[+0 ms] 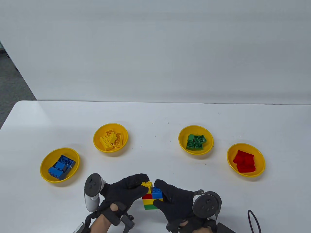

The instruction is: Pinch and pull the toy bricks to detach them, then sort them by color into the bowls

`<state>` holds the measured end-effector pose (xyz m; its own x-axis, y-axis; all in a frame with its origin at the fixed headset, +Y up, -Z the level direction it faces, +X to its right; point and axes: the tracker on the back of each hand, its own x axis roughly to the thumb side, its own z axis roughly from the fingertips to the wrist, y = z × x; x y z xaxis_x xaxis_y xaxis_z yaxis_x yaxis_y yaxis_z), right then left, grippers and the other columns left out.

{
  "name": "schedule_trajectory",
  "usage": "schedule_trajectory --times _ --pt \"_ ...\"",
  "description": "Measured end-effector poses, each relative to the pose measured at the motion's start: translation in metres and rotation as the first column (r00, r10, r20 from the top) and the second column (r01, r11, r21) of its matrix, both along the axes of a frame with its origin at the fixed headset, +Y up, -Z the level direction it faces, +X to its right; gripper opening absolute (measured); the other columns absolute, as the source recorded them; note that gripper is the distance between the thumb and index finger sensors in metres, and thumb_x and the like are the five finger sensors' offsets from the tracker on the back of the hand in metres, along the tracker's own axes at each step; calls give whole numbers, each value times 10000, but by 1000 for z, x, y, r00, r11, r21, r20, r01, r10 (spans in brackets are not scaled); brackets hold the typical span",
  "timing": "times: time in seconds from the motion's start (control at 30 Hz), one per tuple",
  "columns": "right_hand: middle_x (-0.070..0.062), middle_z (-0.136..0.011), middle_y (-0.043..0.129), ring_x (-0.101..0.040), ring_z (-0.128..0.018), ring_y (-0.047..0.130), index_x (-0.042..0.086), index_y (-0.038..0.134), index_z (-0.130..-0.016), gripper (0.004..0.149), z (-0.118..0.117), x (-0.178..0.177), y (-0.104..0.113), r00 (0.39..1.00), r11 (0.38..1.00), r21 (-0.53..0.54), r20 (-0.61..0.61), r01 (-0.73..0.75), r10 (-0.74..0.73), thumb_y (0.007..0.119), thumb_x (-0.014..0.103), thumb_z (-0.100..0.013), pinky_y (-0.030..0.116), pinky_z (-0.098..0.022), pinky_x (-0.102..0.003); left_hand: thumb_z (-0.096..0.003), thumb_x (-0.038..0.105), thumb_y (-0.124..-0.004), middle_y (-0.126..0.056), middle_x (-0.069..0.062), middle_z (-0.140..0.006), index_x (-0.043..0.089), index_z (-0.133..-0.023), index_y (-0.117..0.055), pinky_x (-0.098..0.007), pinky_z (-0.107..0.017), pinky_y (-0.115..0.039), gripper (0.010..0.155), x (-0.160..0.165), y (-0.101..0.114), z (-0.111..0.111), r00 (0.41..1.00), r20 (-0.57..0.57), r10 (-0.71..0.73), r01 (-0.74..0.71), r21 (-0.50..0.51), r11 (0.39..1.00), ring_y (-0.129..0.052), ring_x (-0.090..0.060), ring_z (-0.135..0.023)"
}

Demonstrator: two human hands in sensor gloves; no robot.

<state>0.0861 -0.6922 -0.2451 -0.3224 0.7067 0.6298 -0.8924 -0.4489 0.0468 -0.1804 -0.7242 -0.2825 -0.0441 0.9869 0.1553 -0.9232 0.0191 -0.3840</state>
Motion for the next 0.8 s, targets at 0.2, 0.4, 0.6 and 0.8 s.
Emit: schedule_trajectory --times 0.2,0.4,0.6,0.8 --pt "-249 -577 1050 -336 -188 1124 51 879 -833 602 0 1 0 1000 1000 14 4 -7 7 974 328 -307 970 -107 -517 -401 461 -1051 -1015 -163 -809 171 -885 -900 -541 -485 -884 584 1 -8 -2 998 11 55 -54 -70 996 -1021 -413 -678" --pt "-244 -591 1050 -354 -213 1128 63 870 -837 600 6 -4 2 998 995 86 -8 -55 56 973 320 -305 972 -119 -529 -390 461 -1058 -1032 -186 -774 136 -866 -916 -551 -469 -890 593 -2 -15 -4 990 1 142 -140 -170 976 -1032 -428 -644" --pt "-266 -624 1007 -370 -247 1099 17 818 -872 642 5 -2 -9 1000 1000 -7 2 10 -10 961 315 -322 947 -147 -549 -348 468 -1089 -1030 -150 -795 175 -878 -908 -537 -460 -897 633 -1 -4 0 999 -32 -6 5 -33 999 -1039 -395 -667" --pt "-252 -730 875 -407 -386 1090 -18 661 -911 681 5 -8 -14 999 985 -169 -45 16 -24 881 321 -363 950 -203 -587 -332 467 -1109 -1025 -151 -779 163 -874 -890 -507 -440 -931 659 2 5 10 997 -72 -16 18 23 1000 -1042 -391 -641"
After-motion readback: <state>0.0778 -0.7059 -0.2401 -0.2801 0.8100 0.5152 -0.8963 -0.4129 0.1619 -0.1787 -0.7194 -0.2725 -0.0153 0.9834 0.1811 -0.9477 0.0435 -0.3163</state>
